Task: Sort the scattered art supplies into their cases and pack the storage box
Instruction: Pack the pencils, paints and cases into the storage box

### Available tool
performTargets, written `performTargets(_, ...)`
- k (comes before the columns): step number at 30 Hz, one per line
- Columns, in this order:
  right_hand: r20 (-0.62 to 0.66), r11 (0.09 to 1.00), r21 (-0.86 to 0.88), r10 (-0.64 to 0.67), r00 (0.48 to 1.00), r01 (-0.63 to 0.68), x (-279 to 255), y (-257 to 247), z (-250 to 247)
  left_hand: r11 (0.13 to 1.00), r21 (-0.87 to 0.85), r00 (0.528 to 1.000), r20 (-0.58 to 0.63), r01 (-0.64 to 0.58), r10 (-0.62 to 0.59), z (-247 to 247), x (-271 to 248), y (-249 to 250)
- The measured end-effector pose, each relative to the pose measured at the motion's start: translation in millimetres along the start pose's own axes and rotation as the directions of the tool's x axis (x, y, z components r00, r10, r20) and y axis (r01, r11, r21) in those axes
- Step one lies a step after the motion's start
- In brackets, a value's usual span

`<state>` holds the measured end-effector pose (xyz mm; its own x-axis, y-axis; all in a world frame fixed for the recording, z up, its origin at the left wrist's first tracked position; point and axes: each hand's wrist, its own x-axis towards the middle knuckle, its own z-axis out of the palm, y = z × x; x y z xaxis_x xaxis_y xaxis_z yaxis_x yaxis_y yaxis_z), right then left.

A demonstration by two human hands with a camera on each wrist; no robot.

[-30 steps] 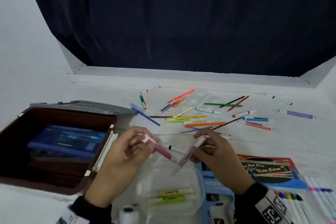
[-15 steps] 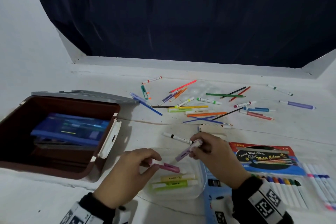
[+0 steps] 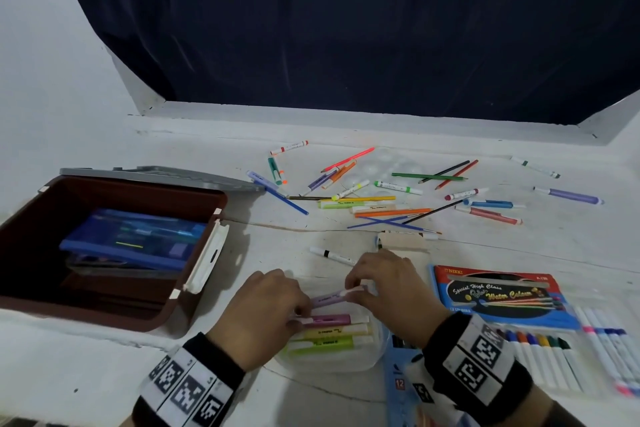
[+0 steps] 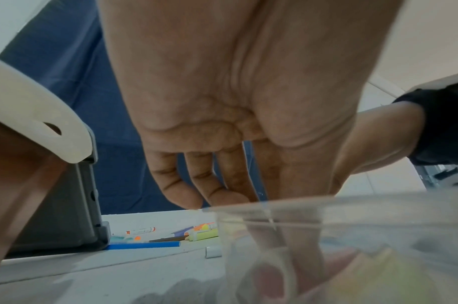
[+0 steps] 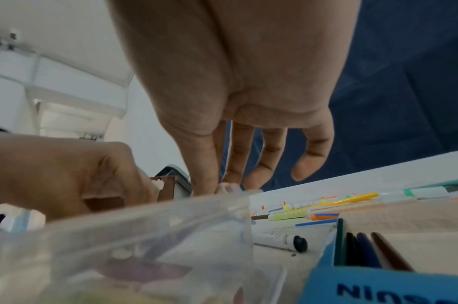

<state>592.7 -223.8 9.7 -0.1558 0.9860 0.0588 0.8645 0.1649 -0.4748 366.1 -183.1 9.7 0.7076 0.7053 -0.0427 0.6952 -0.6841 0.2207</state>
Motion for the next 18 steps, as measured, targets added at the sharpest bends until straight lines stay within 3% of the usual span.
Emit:
performTargets(4,0.117,0.978,-0.206,-0.017,0.993,0.041,4,-10,-2,0.995,0.095,0.997,0.067,0.028,-0.034,-1,4,6)
performTargets(9,0.187,0.922,-0.361,-0.074,0.980,0.139,5,-15,6,0.993,0.091,0.994,0.080,0.071,-0.078,2,7,6)
performTargets(18,0.174,0.944,-0.291,-0.106,0.979,0.154,3,-14,9,0.994,0.005,0.994,0.017,0.105,-0.105,1,10,8)
